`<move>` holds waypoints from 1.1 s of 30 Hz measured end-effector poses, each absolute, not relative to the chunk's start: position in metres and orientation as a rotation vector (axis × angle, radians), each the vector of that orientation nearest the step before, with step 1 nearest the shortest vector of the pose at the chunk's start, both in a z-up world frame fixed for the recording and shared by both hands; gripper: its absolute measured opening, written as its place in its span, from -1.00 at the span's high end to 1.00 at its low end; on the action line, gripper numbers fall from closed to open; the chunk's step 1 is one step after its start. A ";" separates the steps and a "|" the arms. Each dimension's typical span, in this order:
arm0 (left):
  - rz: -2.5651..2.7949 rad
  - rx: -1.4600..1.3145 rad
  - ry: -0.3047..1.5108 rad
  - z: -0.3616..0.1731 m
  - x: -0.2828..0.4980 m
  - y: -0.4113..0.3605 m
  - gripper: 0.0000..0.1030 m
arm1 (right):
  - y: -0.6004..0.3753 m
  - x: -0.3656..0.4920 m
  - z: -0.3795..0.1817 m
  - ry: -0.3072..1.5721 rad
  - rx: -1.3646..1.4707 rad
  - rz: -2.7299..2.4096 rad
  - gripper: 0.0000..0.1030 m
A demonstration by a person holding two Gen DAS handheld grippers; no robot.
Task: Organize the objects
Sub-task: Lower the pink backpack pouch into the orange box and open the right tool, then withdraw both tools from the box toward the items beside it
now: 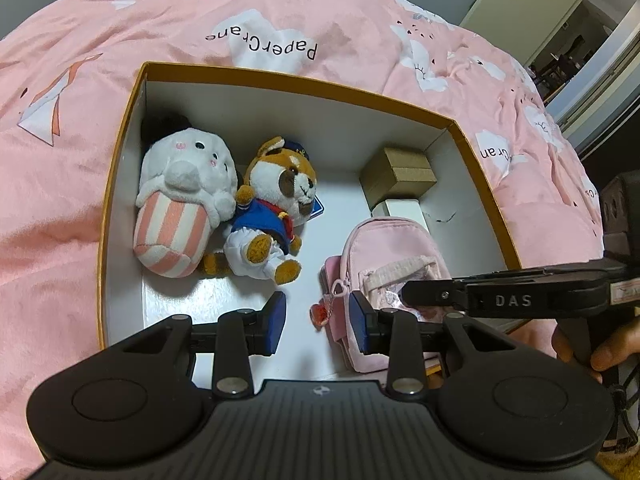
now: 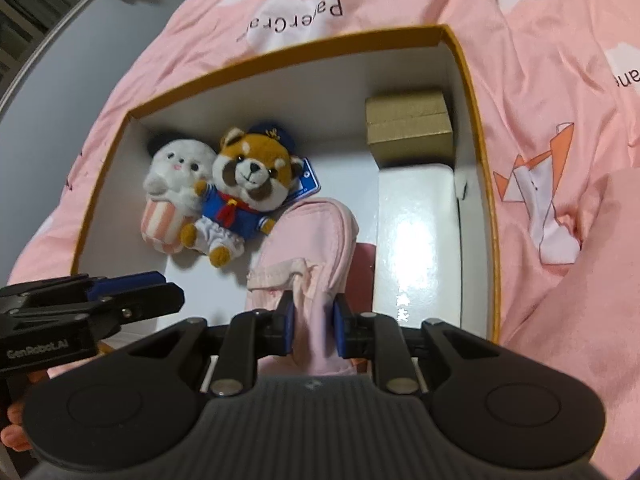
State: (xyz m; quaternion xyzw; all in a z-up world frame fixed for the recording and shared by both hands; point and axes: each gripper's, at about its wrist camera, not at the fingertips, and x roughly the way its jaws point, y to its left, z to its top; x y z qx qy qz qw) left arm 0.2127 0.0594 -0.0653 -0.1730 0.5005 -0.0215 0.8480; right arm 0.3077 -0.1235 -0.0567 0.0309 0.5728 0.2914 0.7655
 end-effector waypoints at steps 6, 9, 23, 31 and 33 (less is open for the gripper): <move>-0.055 -0.355 1.061 -0.068 0.210 0.055 0.25 | -0.107 0.300 -0.058 1.206 -0.142 0.598 0.41; -0.057 -0.356 1.056 -0.068 0.209 0.054 0.25 | -0.097 0.293 -0.059 1.159 -0.254 0.576 0.31; -0.070 -0.295 0.933 -0.033 0.183 0.044 0.26 | -0.112 0.257 -0.008 0.957 -0.219 0.544 0.06; -0.114 -0.221 0.873 -0.008 0.139 0.022 0.26 | -0.132 0.183 0.035 0.764 -0.128 0.536 0.01; -0.124 -0.193 0.874 -0.007 0.128 0.015 0.26 | -0.138 0.166 0.037 0.756 -0.103 0.532 0.01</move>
